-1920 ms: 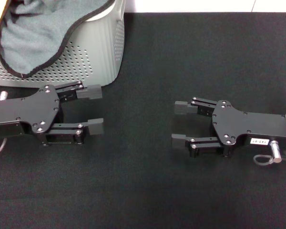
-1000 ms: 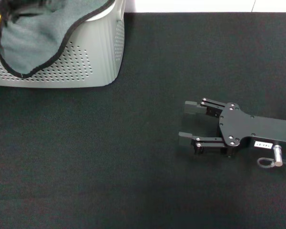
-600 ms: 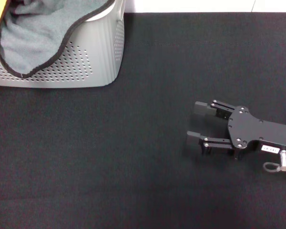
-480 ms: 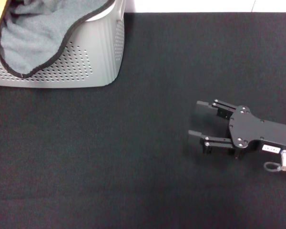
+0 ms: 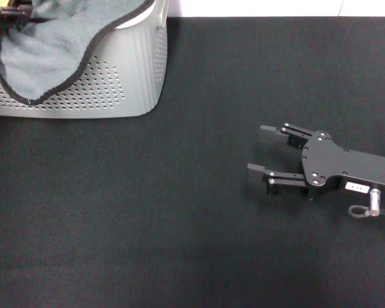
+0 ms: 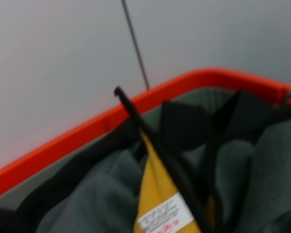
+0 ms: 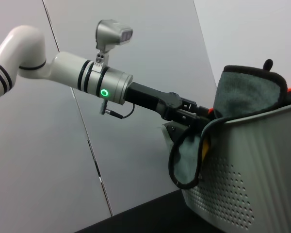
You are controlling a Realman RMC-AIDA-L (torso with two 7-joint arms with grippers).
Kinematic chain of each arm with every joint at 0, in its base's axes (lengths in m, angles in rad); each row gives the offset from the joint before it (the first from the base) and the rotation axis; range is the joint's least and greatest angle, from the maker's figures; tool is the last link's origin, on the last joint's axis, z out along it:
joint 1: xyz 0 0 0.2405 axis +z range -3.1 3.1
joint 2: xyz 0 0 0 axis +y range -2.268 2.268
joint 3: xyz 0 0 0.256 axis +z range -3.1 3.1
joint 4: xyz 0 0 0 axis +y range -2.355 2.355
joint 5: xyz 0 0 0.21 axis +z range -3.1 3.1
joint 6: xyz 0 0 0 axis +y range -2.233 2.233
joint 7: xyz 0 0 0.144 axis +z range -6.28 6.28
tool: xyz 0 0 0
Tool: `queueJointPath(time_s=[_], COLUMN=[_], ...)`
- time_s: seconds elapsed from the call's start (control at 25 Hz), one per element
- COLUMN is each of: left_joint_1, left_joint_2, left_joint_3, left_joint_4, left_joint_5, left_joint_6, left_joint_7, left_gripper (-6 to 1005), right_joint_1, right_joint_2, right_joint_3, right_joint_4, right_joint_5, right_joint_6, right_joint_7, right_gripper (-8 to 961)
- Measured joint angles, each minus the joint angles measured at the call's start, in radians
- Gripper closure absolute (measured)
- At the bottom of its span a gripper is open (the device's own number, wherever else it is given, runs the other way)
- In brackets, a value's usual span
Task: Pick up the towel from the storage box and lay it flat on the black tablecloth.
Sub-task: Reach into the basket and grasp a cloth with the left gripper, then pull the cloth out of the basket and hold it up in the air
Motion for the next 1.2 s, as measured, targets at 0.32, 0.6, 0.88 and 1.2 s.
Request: queueJointPath(time_s=[0.32,0.6,0.88,1.2], left_joint_1=[0.019,0.019,0.018,0.011], left_joint_2=[0.001,0.001,0.002,0.001], left_joint_3=[0.209,0.225,0.272,0.272], left_joint_4=[0.061,0.061,0.156,0.16], left_joint_5=[0.211,0.224,0.258,0.312], left_joint_6=[-0.117,-0.121,-0.112,-0.101], left_joint_7=[-0.18,-0.191,-0.301,-0.32], left_gripper=[312,348,581,894], right_joint_1=[-0.009,-0.011,-0.012,-0.022], right_joint_2=[0.002,0.002,0.002,0.002], right_joint_3=[0.005,0.005,0.006,0.007], right_joint_4=[0.02,0.025,0.036,0.037], right_joint_5=[0.001,0.006,0.008,0.009], right_joint_6=[-0.003,-0.002,0.003,0.004], right_joint_7=[-0.006,-0.01,-0.015,-0.017], right_gripper=[162,172,182,193])
